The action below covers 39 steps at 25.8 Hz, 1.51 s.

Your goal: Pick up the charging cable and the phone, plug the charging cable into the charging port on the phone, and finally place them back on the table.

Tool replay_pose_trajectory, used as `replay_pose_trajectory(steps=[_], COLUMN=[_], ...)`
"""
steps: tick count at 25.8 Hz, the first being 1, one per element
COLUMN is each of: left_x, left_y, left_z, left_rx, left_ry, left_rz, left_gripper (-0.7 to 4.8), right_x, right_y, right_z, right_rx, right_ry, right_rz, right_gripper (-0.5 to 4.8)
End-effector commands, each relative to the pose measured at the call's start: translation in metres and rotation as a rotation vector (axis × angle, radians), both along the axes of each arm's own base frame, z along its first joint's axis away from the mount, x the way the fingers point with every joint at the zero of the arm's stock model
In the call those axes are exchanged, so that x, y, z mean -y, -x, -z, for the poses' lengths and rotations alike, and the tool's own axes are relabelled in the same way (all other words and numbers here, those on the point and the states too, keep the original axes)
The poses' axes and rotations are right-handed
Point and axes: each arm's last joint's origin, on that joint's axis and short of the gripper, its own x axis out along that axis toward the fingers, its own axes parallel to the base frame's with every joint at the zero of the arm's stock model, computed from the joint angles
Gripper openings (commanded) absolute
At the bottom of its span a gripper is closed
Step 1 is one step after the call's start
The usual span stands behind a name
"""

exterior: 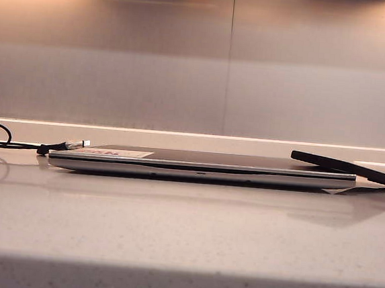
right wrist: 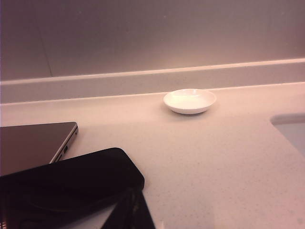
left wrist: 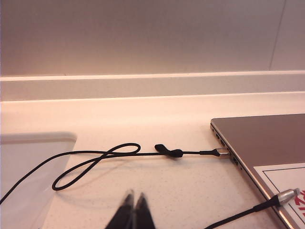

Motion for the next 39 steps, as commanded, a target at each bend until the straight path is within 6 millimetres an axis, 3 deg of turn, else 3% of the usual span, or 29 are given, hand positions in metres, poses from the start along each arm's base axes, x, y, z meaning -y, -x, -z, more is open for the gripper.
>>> replay_pose_trajectory(steps=[1, 8, 13, 21, 26, 30, 35, 39], left_x=[0.0, 0.0, 0.0, 0.0, 0.0, 0.003, 0.027, 0.049], left_y=[0.0, 0.001, 0.009, 0.016, -0.005, -0.027, -0.053, -0.07], left_z=[-0.002, -0.007, -0.039, -0.09, -0.118, -0.127, -0.12, -0.102], left_rx=[0.015, 0.046, 0.142, 0.215, 0.131, 0.05, -0.019, -0.108], left_ry=[-0.004, 0.026, 0.184, 0.187, 0.188, 0.189, 0.123, -0.022], left_rz=[0.004, 0.006, 0.028, 0.036, 0.03, 0.044, 0.186, 0.291], left_gripper=[-0.06, -0.06, -0.06, -0.06, -0.06, -0.06, -0.06, -0.06], right_x=[0.0, 0.0, 0.0, -0.001, -0.003, -0.011, -0.027, -0.044], right_y=[0.0, 0.001, 0.012, 0.022, 0.008, -0.006, -0.017, -0.013], right_z=[-0.001, -0.007, -0.046, -0.1, -0.133, -0.155, -0.163, -0.158], right_rx=[0.021, 0.047, 0.12, 0.138, 0.101, 0.074, 0.048, 0.02], right_ry=[-0.017, -0.015, -0.012, -0.011, -0.007, -0.005, 0.05, 0.133], right_rz=[0.001, 0.001, 0.001, -0.001, -0.076, -0.176, -0.305, -0.449], right_gripper=[-0.01, -0.01, -0.02, -0.02, -0.02, -0.02, -0.02, -0.02])
